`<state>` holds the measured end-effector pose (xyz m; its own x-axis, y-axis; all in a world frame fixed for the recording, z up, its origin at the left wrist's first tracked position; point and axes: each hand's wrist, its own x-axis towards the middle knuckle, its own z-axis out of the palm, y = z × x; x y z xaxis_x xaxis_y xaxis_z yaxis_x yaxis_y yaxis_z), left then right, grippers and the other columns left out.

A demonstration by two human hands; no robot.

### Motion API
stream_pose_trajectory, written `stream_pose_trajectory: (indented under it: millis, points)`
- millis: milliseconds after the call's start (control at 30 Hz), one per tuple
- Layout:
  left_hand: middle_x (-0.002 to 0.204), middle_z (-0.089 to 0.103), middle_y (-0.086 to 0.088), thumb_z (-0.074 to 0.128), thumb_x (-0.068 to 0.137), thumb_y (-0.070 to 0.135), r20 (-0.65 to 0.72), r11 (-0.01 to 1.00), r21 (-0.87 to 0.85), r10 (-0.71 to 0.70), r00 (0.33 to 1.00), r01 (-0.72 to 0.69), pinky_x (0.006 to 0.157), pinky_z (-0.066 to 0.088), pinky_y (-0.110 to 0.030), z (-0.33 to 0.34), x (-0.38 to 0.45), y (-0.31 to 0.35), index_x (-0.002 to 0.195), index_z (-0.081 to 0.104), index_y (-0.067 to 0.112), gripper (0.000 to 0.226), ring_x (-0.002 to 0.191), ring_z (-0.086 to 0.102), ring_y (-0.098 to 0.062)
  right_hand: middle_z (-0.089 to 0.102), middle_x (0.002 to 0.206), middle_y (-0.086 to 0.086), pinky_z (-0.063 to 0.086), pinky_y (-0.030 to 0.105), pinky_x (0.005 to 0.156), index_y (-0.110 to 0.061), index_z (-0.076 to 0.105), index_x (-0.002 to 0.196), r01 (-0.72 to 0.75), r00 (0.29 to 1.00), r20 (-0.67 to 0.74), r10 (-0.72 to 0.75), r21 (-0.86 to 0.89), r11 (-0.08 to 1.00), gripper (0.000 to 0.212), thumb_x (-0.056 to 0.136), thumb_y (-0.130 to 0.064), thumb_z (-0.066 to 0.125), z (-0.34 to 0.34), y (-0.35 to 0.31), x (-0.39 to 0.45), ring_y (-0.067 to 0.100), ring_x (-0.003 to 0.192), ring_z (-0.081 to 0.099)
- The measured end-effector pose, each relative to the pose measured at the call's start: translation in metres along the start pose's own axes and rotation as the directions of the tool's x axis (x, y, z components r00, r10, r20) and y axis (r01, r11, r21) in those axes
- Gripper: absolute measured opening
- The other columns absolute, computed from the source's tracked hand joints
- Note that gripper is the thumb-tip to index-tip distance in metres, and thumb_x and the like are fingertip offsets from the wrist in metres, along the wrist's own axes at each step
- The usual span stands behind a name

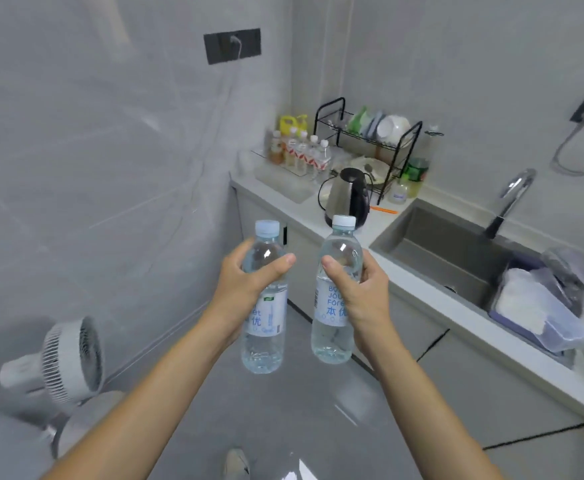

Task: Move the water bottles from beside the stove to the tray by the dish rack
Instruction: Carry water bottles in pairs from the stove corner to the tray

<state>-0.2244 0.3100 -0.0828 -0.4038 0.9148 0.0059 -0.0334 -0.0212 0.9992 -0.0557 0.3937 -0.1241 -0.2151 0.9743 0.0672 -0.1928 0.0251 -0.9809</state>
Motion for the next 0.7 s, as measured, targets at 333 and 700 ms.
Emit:
stream_pose_trajectory:
  millis: [333, 700]
  points:
    - [0.097, 0.077, -0.007, 0.085, 0.085, 0.029, -0.127, 0.999, 0.011, -0.031, 0.991, 0.033, 0.078, 0.059, -0.03, -0.114, 0.192, -0.02, 0.103, 0.07, 0.014, 0.028, 0.086, 0.075, -0.016, 0.075, 0.1, 0.017, 0.062, 0.032, 0.08, -0.012, 0.071, 0.109, -0.024, 0.995, 0.098, 0.033, -0.084, 0.996, 0.028, 0.087, -0.02, 0.087, 0.151, 0.054, 0.178, 0.016, 0.085, 0.073]
    - [0.09, 0.078, 0.004, 0.083, 0.087, 0.025, -0.101, 1.0, 0.026, -0.011, 0.995, 0.014, 0.073, 0.055, -0.024, -0.149, 0.391, -0.016, 0.1, 0.071, 0.02, 0.019, 0.083, 0.076, -0.011, 0.078, 0.102, 0.012, 0.063, 0.042, 0.087, -0.012, 0.07, 0.112, -0.032, 0.999, -0.001, 0.032, -0.128, 0.991, 0.031, 0.087, -0.019, 0.088, 0.214, 0.081, 0.346, 0.031, 0.097, 0.077]
